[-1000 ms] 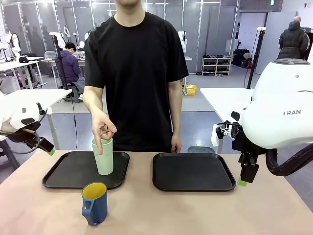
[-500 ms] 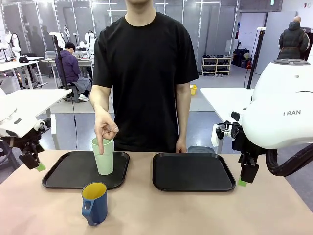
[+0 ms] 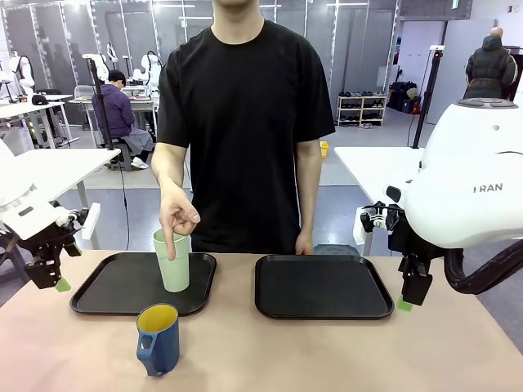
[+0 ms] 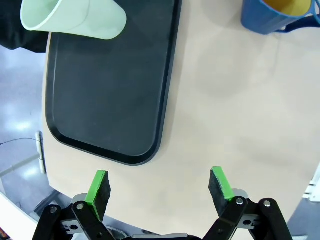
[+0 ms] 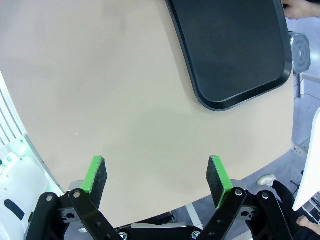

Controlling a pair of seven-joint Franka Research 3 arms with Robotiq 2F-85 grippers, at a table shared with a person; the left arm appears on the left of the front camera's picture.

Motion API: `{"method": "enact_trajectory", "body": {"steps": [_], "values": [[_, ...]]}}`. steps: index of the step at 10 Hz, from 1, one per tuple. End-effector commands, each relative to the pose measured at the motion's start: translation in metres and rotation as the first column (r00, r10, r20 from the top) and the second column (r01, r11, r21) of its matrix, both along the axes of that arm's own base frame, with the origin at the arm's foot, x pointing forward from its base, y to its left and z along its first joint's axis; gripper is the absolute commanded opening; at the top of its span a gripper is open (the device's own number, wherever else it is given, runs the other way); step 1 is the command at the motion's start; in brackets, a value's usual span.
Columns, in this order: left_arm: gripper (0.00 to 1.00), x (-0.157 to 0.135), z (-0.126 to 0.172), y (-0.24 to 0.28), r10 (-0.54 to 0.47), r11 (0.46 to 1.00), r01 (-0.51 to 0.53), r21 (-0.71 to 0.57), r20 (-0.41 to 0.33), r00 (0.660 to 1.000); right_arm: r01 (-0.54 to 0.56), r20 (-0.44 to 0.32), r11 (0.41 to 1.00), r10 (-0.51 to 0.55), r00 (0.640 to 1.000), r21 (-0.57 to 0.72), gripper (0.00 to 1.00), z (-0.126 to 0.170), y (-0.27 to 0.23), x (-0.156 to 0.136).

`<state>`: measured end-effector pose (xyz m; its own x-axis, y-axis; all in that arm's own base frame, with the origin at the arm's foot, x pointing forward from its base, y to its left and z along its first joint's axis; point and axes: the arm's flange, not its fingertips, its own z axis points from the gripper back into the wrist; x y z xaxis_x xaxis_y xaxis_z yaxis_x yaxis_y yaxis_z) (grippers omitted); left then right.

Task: Sort and store the cups by type.
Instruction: Pick up the Handle plastic cup and place it into the empty Flat Tray.

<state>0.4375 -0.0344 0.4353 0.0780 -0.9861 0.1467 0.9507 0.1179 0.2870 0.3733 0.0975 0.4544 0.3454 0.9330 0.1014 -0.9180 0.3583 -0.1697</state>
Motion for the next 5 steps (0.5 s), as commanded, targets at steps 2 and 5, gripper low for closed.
{"method": "enact_trajectory", "body": {"steps": [2,5], "values": [[1.0,0.0,0.0,0.0,0.0,1.0,0.0,0.0,0.0,1.0,0.021,0.002,1.0,-0.021,1.0,-0.017,1.0,0.0013,0.0004,-0.0023],[1.0,0.0,0.0,0.0,0.0,1.0,0.0,0.0,0.0,1.0,0.021,0.002,1.0,-0.021,1.0,-0.017,1.0,0.0013,0.0004,-0.0023]]}}
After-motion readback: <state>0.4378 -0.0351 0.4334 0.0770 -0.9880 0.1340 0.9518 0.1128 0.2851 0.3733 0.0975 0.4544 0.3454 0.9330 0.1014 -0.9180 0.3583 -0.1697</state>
